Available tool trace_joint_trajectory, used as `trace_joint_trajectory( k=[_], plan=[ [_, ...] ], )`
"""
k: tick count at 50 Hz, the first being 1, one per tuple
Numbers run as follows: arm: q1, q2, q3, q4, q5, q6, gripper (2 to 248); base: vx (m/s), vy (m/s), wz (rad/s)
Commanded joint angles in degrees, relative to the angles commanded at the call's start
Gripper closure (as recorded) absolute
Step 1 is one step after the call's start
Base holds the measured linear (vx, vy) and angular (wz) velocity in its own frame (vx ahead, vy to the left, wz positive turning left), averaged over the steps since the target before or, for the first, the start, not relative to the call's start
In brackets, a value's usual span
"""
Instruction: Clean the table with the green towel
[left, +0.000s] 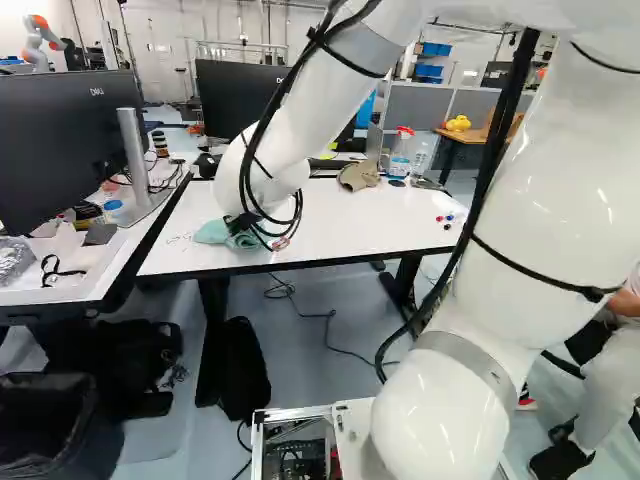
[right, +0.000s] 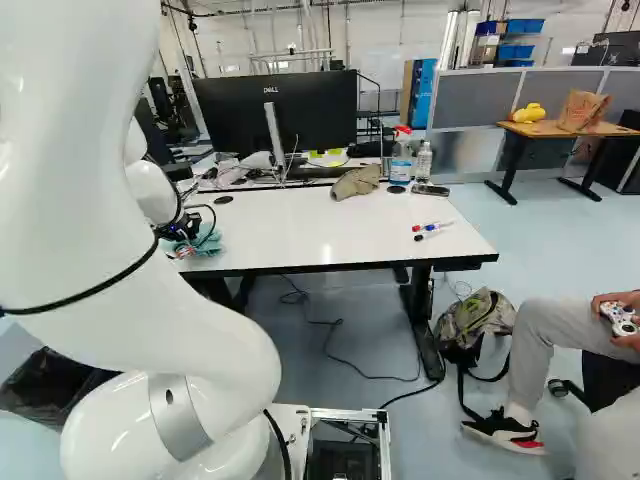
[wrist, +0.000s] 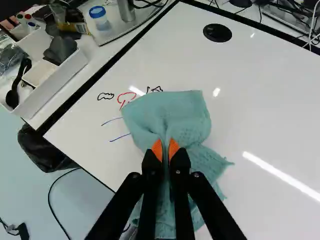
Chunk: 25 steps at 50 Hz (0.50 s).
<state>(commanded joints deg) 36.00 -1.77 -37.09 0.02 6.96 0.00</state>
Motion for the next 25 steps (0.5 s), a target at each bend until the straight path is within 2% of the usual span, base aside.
trace_joint_trajectory(
  k=[25],
  plan=[
    [0.00,-1.94,-0.42,0.00,0.00,0.00,215,0.000,0.000,0.000]
  ],
)
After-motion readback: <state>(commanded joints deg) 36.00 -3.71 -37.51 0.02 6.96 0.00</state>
